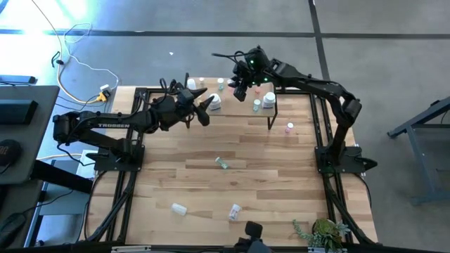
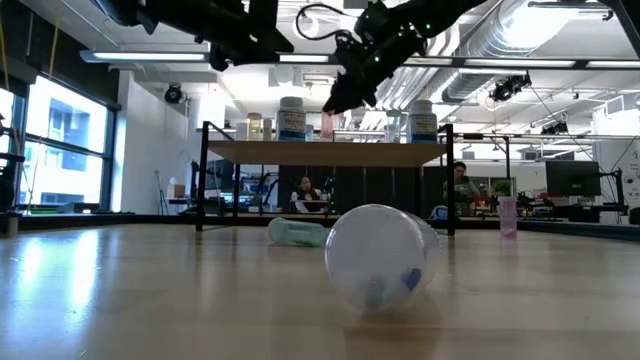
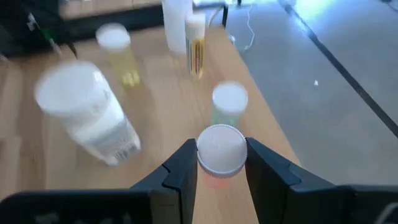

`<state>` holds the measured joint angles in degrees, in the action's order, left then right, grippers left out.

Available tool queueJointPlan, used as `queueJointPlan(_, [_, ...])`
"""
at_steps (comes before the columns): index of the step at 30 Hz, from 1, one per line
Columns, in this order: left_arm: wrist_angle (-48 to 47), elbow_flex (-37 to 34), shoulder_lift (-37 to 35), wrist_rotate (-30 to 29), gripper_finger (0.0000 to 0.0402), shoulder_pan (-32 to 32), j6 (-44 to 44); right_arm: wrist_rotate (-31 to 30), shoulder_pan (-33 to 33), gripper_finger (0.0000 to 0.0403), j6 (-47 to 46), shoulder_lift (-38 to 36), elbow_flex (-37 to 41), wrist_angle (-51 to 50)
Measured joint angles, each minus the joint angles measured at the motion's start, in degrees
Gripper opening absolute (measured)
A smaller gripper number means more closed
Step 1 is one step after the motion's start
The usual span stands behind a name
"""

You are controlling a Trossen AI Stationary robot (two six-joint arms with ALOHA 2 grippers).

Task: Pick and place medicine bottles onto shelf by color
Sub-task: Put the pink pill bottle on the shelf

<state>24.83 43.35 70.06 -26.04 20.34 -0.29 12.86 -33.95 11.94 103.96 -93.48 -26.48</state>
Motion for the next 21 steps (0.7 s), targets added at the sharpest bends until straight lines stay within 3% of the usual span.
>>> queueJointPlan(21, [-0.2,0.0,0.0,0.0,0.0195,0.0,2.5,-1.9,0.0,0.0113,0.5,0.0,4.3,1.3])
